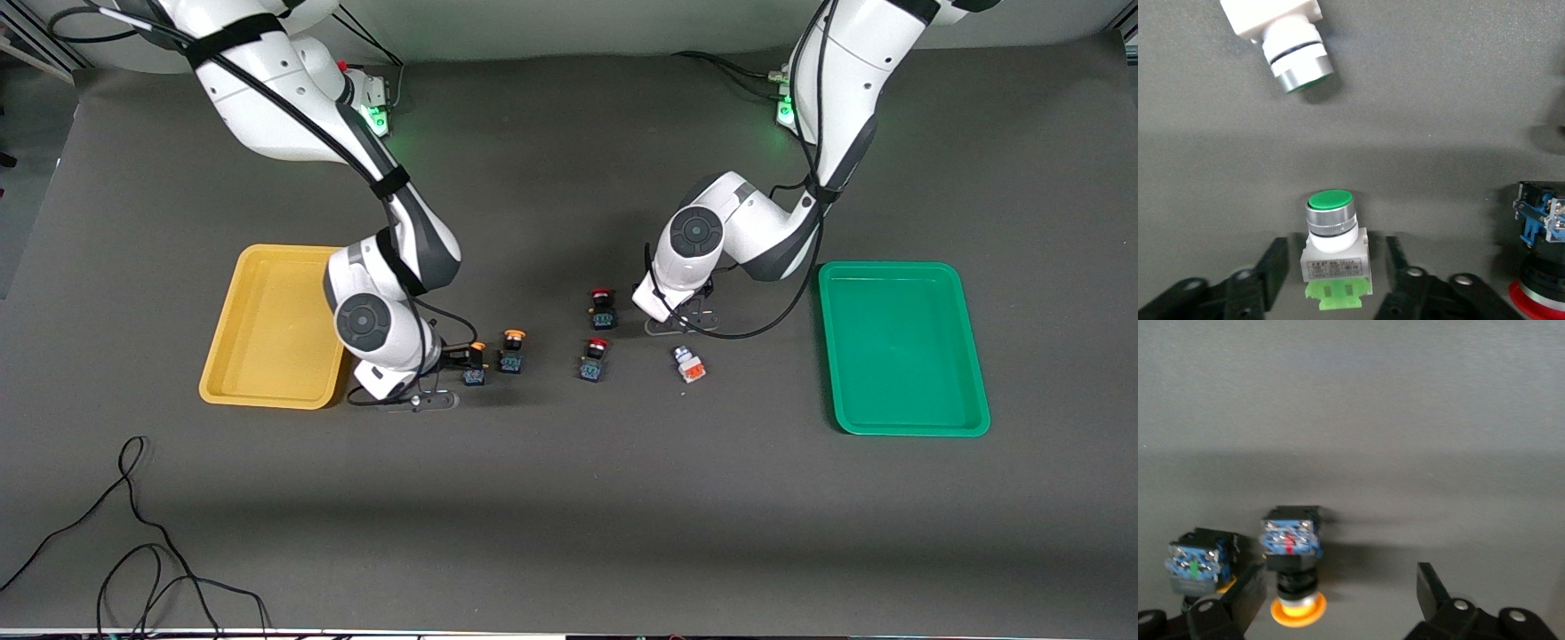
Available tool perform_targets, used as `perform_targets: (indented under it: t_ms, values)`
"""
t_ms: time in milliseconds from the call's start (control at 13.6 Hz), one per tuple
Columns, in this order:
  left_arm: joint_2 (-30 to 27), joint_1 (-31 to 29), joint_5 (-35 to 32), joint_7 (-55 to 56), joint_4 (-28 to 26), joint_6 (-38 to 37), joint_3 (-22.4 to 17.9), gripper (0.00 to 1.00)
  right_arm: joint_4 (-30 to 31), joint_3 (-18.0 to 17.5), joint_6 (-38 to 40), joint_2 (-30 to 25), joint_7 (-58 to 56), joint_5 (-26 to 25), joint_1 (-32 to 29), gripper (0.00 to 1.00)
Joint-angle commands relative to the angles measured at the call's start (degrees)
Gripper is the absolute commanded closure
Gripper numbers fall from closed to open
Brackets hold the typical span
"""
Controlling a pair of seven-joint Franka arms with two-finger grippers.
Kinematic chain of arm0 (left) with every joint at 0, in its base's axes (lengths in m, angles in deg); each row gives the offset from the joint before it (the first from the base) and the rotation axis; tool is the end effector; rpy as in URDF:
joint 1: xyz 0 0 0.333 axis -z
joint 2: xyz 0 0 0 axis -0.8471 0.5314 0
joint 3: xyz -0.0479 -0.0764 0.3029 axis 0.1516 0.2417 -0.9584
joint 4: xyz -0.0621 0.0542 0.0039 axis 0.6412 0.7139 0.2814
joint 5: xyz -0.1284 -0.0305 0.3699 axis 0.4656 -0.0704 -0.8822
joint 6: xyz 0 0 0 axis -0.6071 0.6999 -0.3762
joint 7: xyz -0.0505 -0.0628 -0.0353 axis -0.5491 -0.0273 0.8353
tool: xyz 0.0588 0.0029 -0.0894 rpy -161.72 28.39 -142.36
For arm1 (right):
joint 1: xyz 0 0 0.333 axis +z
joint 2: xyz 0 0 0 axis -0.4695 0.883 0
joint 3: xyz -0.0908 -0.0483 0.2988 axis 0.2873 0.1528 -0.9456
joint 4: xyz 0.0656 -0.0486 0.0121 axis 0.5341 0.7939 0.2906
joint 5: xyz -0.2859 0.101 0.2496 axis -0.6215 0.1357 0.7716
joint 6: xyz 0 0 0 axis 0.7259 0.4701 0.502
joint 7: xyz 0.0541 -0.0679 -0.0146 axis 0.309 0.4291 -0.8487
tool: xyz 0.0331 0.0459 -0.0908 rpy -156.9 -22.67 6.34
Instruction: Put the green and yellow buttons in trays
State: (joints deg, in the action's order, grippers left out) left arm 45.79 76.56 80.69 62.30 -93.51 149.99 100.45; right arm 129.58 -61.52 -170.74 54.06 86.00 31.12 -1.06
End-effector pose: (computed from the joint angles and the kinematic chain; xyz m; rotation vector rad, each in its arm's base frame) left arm 0.4496 -0.3604 0.1840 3.1310 0.1446 -0.1684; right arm 0.5868 0.2800 0.2053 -3.1137 -0.0061 0.1448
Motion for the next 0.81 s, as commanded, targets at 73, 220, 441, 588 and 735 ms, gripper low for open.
perform_targets:
  t_ms: [73,220,441,588,735]
  values:
    - [-1.35,0.24,-1.23,1.03,1.08,-2.64,-0.28,0.7,-5.45,0.65,-0.62,4.65,3.73,0.31,2.76,0.0]
    - [-4.5,-0.98,-1.06,0.24,2.65,-7.11,-0.28,0.71,-6.77,0.74,-1.32,6.76,4.16,0.05,3.47,0.0]
    - [-9.51,-3.18,1.3,-2.22,7.3,-15.02,0.07,0.71,-6.6,1.0,-1.5,7.3,4.08,-0.91,3.74,0.0]
    - [-12.85,-6.25,6.73,-10.0,9.95,-20.99,-0.28,0.71,-6.25,1.0,-1.5,7.3,4.08,-1.36,3.74,0.0]
    - [-16.8,-12.39,10.79,-18.36,11.45,-28.28,-0.28,0.71,-6.33,1.18,-1.41,7.21,4.08,-1.36,3.47,0.0]
